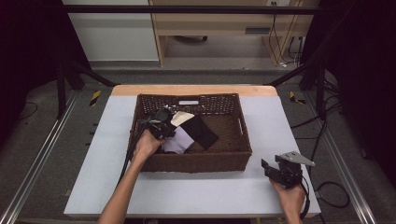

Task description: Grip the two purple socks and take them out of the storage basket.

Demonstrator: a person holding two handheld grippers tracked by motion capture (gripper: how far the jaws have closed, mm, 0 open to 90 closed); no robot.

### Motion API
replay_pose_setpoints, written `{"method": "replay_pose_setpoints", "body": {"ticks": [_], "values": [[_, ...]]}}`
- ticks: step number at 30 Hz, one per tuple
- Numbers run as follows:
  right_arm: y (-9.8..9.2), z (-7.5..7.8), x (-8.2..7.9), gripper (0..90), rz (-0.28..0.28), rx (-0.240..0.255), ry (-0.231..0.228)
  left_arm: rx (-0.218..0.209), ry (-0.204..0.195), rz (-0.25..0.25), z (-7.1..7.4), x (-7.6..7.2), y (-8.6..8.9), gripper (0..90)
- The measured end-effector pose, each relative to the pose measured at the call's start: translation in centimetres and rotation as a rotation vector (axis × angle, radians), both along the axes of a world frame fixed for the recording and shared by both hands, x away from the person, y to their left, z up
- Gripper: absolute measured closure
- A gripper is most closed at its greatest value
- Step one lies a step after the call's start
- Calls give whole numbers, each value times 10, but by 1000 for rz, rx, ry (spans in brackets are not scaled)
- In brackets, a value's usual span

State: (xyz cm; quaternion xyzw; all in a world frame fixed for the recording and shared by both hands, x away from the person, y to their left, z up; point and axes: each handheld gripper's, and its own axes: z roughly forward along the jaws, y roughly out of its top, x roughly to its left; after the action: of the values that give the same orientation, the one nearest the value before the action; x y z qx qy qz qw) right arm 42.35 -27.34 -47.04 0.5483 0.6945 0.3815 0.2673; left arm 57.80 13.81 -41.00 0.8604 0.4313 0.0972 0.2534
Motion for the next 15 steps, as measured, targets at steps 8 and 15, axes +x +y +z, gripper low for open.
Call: {"method": "replay_pose_setpoints", "body": {"ticks": [8, 15], "values": [[-2, 0, -1, 411, -9, 6, -2, -111, -188, -19, 18, -13, 9, 884], [-2, 1, -2, 422, -6, 12, -7, -186, -312, -1, 30, -23, 15, 885]]}}
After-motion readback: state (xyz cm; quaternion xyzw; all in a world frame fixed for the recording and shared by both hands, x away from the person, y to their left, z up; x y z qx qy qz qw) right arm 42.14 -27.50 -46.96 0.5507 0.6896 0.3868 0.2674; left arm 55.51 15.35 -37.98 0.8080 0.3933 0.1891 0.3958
